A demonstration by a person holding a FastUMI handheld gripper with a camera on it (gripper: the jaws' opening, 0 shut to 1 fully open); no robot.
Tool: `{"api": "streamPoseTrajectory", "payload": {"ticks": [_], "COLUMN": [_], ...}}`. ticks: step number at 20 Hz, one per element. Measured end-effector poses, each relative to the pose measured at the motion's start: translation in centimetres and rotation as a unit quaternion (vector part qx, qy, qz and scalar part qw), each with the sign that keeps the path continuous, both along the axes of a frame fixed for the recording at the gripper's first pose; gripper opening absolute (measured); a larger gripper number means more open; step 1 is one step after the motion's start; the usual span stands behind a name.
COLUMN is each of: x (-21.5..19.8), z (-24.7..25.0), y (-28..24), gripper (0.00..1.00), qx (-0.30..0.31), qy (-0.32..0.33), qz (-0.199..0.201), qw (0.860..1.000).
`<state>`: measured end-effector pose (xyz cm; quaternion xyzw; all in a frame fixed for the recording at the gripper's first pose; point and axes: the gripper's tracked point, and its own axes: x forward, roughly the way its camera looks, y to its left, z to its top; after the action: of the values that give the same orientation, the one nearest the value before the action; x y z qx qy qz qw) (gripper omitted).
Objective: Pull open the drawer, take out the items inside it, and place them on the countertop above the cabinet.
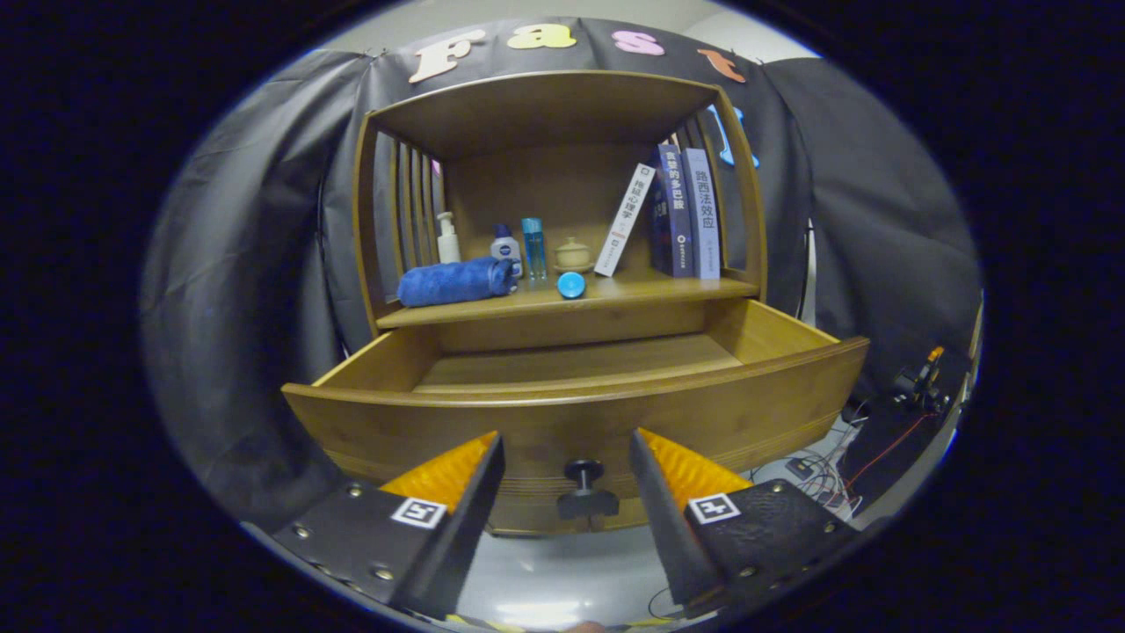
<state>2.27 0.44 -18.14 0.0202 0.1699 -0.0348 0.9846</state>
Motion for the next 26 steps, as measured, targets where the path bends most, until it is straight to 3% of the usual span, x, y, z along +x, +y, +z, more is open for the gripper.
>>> {"api": "streamPoseTrajectory", "payload": {"ticks": [5, 13, 26], "x": [1.5, 1.5, 7.7], "z": [-1.5, -1.5, -1.4], "y": [0.1, 0.1, 0.5], "gripper": [0.98, 0.99, 1.00], "qx": [-0.002, 0.007, -0.010], "qy": [0.018, 0.025, 0.035], "qz": [0.004, 0.011, 0.004], "qw": [1.000, 1.000, 0.999]}}
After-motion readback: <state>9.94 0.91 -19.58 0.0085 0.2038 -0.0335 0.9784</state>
